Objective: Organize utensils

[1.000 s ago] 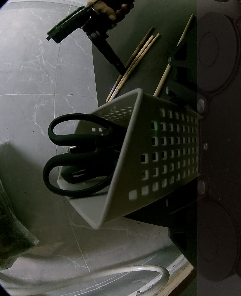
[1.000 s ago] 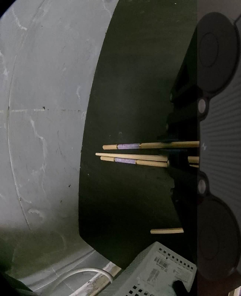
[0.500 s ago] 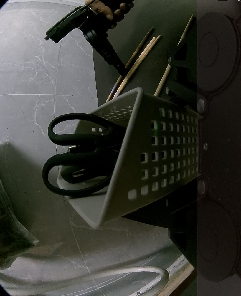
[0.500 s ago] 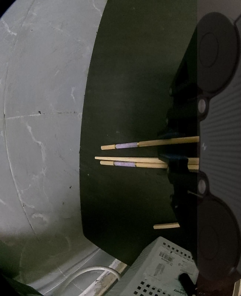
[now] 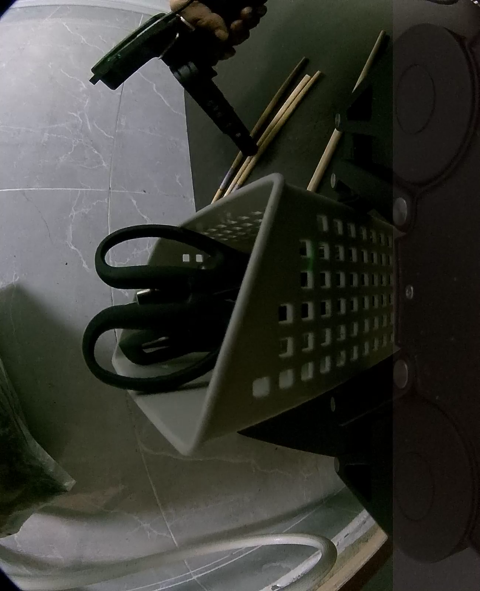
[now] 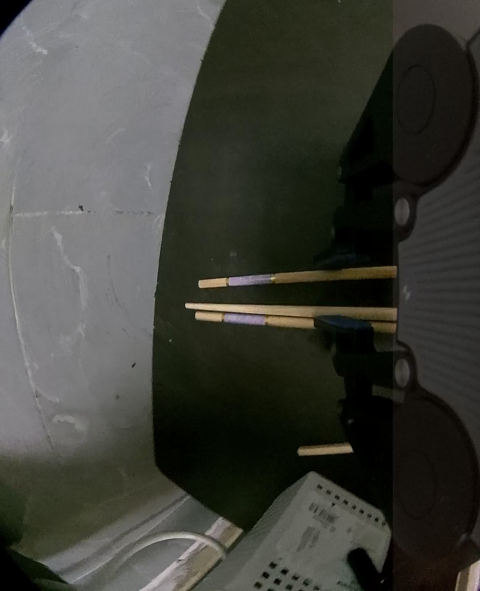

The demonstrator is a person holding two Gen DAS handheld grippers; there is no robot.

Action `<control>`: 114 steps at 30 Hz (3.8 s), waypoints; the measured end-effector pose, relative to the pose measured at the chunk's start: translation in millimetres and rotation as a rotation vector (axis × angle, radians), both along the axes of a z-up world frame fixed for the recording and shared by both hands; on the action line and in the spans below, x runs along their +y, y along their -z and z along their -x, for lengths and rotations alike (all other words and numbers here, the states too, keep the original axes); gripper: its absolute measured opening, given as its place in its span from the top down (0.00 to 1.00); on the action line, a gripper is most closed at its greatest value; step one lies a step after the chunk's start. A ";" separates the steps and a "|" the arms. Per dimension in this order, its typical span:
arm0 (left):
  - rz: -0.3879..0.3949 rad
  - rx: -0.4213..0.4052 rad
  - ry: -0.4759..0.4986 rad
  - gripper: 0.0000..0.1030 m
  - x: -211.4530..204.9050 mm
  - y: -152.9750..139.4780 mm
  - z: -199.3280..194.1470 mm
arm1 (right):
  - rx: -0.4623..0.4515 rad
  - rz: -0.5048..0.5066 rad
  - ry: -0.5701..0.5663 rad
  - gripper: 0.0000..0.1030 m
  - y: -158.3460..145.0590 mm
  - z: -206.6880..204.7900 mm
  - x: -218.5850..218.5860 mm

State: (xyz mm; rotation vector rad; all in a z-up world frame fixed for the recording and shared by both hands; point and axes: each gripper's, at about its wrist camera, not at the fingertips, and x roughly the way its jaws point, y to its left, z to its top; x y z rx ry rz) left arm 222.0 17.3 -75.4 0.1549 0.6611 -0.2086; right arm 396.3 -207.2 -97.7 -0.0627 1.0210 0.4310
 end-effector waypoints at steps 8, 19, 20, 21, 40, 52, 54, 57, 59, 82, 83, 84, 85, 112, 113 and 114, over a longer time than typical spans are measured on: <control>0.003 -0.001 0.002 0.26 0.2 0.1 -0.1 | -0.011 0.107 -0.030 0.68 -0.8 3.6 13.4; 0.016 0.000 -0.004 0.26 2.1 2.1 2.0 | 0.046 0.160 -0.034 0.86 -4.7 4.9 24.4; 0.016 0.002 -0.004 0.26 2.8 2.2 2.2 | 0.054 0.166 -0.035 0.85 -5.0 4.0 25.4; 0.016 0.005 -0.004 0.26 2.3 2.4 2.5 | 0.065 0.173 -0.031 0.85 -5.9 2.5 27.1; 0.030 -0.001 0.002 0.27 7.3 5.6 4.4 | 0.062 0.163 -0.092 0.88 -4.6 2.9 30.5; 0.028 0.000 0.017 0.27 8.6 4.8 1.9 | 0.020 0.045 -0.036 0.88 -0.4 22.4 17.0; 0.028 0.000 0.020 0.26 8.7 4.7 1.7 | 0.017 0.040 -0.032 0.88 0.2 23.6 15.7; 0.029 -0.001 0.022 0.26 9.0 4.6 1.4 | 0.015 0.032 -0.023 0.88 0.8 23.7 15.0; 0.029 -0.002 0.023 0.26 9.8 5.0 1.9 | 0.014 0.022 -0.015 0.88 0.2 25.0 13.9; 0.041 -0.036 0.116 0.26 22.5 8.5 6.0 | -0.423 -0.457 0.155 0.87 -60.6 110.5 -14.7; 0.041 -0.038 0.123 0.26 23.1 8.5 6.4 | -0.456 -0.482 0.151 0.87 -70.0 116.7 -11.8; 0.042 -0.038 0.129 0.26 23.9 8.5 6.6 | -0.485 -0.506 0.147 0.87 -79.0 121.7 -9.5; 0.043 -0.039 0.133 0.26 25.3 8.6 7.1 | -0.521 -0.537 0.141 0.87 -89.9 127.6 -5.0; 0.042 -0.049 0.178 0.27 32.2 10.0 8.8 | -0.692 -0.509 -0.091 0.47 -88.8 181.4 92.2; 0.041 -0.044 0.175 0.27 31.8 9.0 8.1 | -0.690 -0.502 -0.073 0.40 -95.2 183.9 82.9; 0.042 -0.038 0.170 0.27 31.7 8.3 7.9 | -0.683 -0.495 -0.055 0.37 -102.2 180.5 76.4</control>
